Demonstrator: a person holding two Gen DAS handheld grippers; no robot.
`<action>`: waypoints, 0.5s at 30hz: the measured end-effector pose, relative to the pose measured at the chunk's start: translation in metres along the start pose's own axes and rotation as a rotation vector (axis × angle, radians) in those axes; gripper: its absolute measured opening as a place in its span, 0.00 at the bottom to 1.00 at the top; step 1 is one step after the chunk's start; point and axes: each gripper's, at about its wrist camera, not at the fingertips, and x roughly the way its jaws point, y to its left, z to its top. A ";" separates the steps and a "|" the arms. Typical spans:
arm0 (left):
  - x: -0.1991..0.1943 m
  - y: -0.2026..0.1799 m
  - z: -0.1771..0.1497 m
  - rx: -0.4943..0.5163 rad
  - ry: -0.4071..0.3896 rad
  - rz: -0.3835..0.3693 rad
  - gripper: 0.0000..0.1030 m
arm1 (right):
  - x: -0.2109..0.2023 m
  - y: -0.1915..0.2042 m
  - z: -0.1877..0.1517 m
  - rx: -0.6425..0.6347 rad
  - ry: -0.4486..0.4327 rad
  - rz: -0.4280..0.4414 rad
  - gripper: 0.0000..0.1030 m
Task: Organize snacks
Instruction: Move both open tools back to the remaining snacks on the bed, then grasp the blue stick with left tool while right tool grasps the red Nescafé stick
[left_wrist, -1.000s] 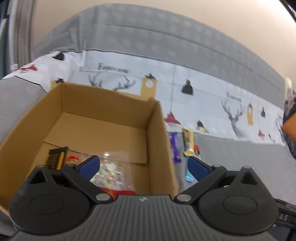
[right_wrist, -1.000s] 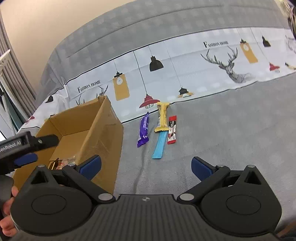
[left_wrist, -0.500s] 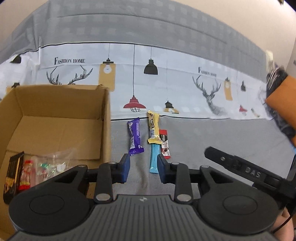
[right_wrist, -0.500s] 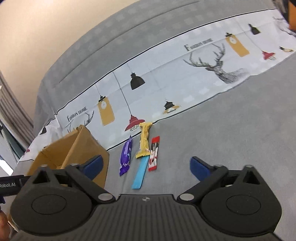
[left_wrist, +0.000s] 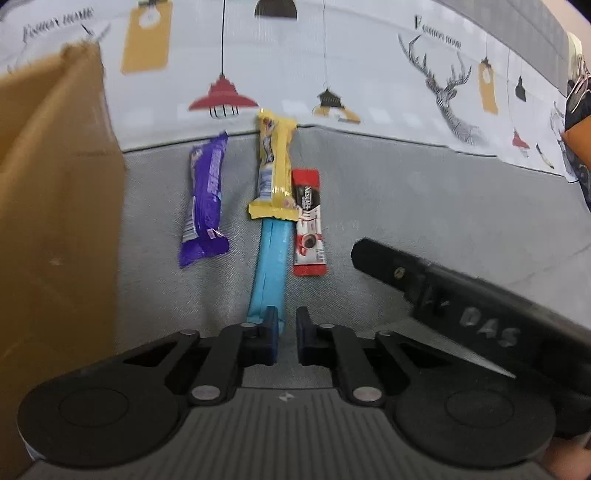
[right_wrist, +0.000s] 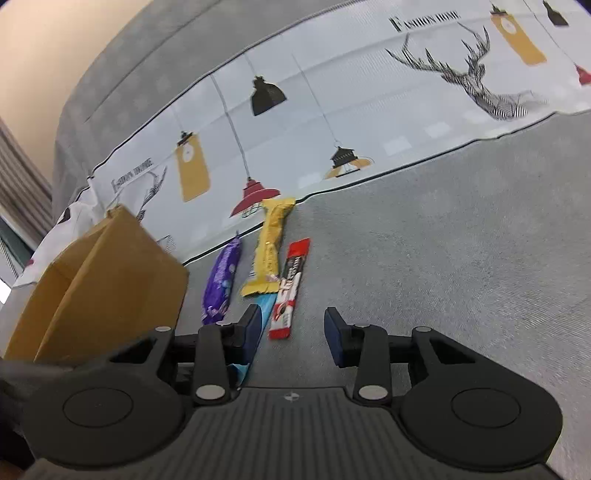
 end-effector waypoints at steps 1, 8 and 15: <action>0.006 0.005 0.002 -0.021 0.009 -0.010 0.09 | 0.005 -0.001 0.002 -0.005 0.007 0.013 0.39; 0.015 0.020 0.010 -0.113 0.012 -0.021 0.02 | 0.048 -0.001 0.014 -0.075 0.077 0.020 0.38; 0.014 0.021 0.009 -0.126 0.000 -0.048 0.00 | 0.060 0.003 0.013 -0.111 0.102 0.038 0.14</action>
